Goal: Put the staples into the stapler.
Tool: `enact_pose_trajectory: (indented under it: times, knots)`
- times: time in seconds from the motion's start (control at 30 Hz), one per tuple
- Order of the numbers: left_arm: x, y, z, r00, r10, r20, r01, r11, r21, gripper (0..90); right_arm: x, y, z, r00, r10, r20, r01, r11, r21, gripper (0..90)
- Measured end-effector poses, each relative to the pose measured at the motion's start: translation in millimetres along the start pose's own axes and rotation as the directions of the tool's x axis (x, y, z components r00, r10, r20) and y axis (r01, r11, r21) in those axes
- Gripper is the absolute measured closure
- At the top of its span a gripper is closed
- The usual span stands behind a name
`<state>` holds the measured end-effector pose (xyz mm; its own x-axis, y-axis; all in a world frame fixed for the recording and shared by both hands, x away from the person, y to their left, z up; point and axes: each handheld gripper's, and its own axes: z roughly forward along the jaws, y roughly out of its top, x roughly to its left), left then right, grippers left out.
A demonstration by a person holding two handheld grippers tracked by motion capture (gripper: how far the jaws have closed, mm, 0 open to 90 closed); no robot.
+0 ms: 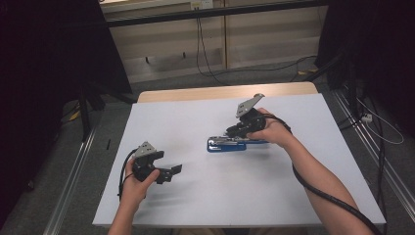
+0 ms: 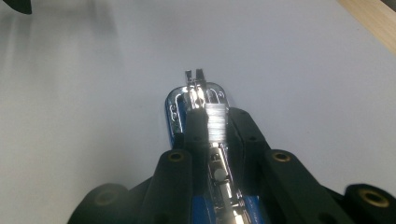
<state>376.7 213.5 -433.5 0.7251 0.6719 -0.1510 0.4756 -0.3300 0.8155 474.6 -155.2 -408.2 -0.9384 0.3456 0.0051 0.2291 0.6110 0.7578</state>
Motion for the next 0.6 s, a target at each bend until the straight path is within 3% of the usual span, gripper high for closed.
enact_pose_trajectory:
  times: [0.6]
  knots:
    - [1.8,-1.0,-0.9,1.0,-0.001,-0.005,0.001,1.0,0.003,4.7,-3.5,6.0,14.3,0.9986,-0.038,-0.037,0.039,0.999,0.022,79.1]
